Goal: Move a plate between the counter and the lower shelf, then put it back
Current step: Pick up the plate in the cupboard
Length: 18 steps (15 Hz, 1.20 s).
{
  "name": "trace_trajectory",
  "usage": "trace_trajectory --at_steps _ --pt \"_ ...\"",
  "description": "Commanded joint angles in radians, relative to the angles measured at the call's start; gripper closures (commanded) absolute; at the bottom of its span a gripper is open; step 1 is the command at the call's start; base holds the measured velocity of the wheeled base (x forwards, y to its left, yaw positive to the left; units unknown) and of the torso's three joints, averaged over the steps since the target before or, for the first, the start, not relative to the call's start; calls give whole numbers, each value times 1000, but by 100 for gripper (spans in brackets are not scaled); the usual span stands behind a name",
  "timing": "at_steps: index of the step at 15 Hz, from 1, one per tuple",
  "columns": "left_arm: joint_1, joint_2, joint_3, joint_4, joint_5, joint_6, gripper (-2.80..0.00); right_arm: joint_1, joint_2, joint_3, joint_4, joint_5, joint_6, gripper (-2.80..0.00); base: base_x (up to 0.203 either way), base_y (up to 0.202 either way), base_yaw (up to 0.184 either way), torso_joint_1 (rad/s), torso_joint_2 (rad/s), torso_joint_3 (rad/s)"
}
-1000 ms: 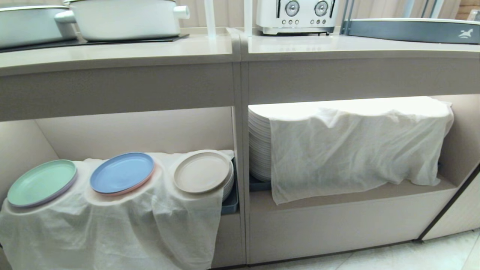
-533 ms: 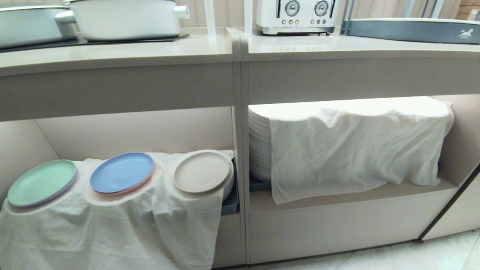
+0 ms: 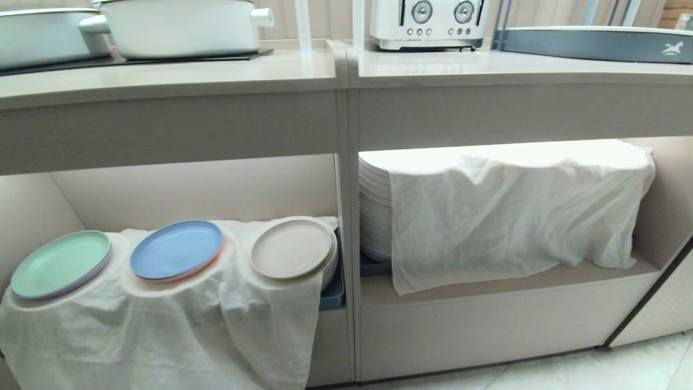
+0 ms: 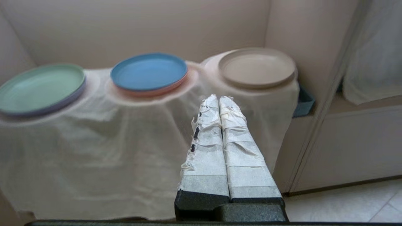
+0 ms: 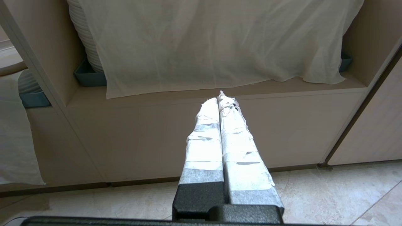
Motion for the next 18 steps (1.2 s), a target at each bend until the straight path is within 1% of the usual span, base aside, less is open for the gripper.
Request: trace_trajectory --at_steps 1,3,5,6,8,9,11,12,15,18 --pt "0 0 -34 -1 -39 4 0 0 0 0 0 0 0 0 0 0 0 0 0 0" --pt "0 0 -60 7 -52 17 0 0 0 0 0 0 0 0 0 0 0 0 0 0" --pt "0 0 -92 53 -74 18 0 0 0 0 -1 0 0 0 0 0 0 0 0 0" --pt "0 0 -119 83 -103 18 0 0 0 0 0 0 0 0 0 0 0 0 0 0" --pt "0 3 -164 143 -208 17 0 0 0 0 0 0 0 0 0 0 0 0 0 0" --pt "0 22 -179 149 -240 17 0 0 0 0 -1 0 0 0 0 0 0 0 0 0" --pt "0 107 -223 144 -284 18 0 0 0 0 0 0 0 0 0 0 0 0 0 0" --pt "-1 161 -243 134 -295 18 0 0 0 0 0 0 0 0 0 0 0 0 0 0" --pt "-4 348 -297 112 -307 17 0 0 0 0 -1 0 0 0 0 0 0 0 0 0" --pt "-7 534 -324 107 -309 18 0 0 0 0 0 0 0 0 0 0 0 0 0 0"
